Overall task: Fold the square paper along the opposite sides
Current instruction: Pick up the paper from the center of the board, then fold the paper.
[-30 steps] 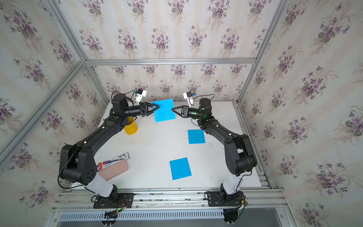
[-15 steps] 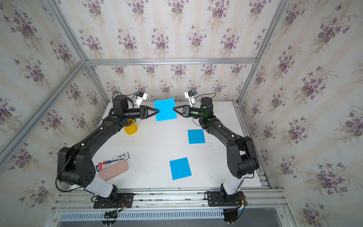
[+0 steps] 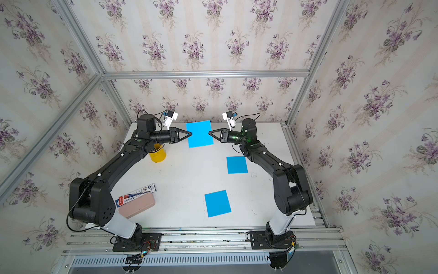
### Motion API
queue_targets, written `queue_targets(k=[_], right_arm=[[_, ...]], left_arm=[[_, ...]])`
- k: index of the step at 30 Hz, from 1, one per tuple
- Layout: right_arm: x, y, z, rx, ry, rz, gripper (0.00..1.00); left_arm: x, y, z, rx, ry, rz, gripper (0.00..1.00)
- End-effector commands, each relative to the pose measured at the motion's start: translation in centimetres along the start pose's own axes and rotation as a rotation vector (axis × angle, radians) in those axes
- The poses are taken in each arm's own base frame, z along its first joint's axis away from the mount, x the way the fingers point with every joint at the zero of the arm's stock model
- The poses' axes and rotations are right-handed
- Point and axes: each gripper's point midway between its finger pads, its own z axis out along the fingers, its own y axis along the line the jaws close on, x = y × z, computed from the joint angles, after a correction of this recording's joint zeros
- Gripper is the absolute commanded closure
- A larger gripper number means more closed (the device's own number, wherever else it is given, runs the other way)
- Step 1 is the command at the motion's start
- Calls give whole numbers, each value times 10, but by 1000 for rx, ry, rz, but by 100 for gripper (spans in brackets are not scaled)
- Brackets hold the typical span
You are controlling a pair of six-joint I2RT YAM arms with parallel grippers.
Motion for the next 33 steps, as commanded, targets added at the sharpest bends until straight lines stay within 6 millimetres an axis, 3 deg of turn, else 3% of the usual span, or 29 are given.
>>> queue_targets(k=[1, 5, 8, 13, 15, 18, 21, 26, 29, 33], right_arm=[[-3, 6, -1, -11, -6, -23, 100], [-5, 8, -4, 3, -11, -42, 99], [-7, -6, -11, 55, -20, -49, 71], [-9, -33, -26, 135, -48, -63, 36], [-10, -38, -28, 162, -69, -84, 18], [-17, -48, -33, 239, -105, -83, 1], [-29, -61, -45, 376, -176, -75, 0], [-39, -67, -57, 482, -212, -116, 0], [-32, -59, -49, 412, -172, -95, 7], [-15, -32, -35, 204, -92, -86, 16]], left_arm=[[-4, -2, -3, -22, -20, 39, 100], [-5, -9, -8, -54, -38, 82, 100], [-1, -26, -8, -46, -19, 131, 100], [9, -66, -6, 15, 34, 224, 100], [11, -81, -5, 51, 43, 252, 100], [15, -98, -4, 85, 61, 286, 100], [18, -110, -2, 102, 81, 307, 100], [18, -111, 0, 97, 78, 312, 100], [16, -110, 0, 90, 73, 318, 100], [10, -98, 3, 39, 55, 313, 100]])
